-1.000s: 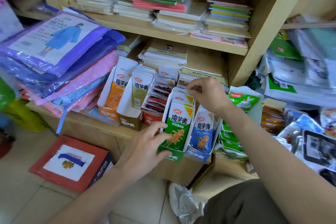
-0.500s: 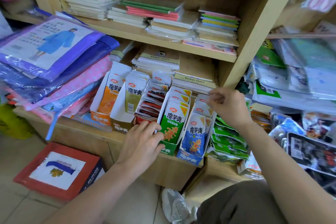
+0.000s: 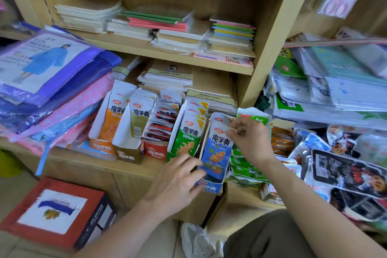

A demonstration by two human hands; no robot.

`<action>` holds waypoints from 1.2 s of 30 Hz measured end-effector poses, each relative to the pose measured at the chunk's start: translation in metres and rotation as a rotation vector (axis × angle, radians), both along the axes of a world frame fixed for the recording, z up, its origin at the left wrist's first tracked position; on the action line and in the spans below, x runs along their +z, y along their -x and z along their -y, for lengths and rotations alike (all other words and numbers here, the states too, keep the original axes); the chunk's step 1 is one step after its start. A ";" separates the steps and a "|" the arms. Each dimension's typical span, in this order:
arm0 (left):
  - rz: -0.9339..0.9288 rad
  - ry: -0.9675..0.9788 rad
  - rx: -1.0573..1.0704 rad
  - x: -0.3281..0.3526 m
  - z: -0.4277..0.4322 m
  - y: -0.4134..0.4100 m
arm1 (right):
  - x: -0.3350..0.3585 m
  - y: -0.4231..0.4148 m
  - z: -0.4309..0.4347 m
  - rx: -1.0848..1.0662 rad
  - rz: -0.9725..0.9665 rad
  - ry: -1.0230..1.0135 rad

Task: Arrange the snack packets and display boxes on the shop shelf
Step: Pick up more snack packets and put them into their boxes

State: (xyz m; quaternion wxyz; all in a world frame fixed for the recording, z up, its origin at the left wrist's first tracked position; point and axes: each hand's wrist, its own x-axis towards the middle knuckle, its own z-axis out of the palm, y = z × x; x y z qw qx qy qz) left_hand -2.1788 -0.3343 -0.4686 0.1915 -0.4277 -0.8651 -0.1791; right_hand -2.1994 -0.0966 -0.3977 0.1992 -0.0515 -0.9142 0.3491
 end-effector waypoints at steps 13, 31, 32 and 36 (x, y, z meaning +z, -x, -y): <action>0.060 -0.041 0.003 -0.014 -0.019 -0.001 | -0.013 0.022 -0.017 0.058 -0.106 -0.443; -0.195 0.057 0.136 -0.014 -0.029 0.009 | 0.049 0.098 -0.021 0.138 0.211 -0.757; -0.202 0.058 0.133 -0.014 -0.028 0.009 | 0.053 0.099 -0.023 0.178 0.241 -0.724; -0.172 0.009 0.138 -0.012 -0.018 0.013 | 0.054 0.075 -0.040 0.218 0.159 -0.401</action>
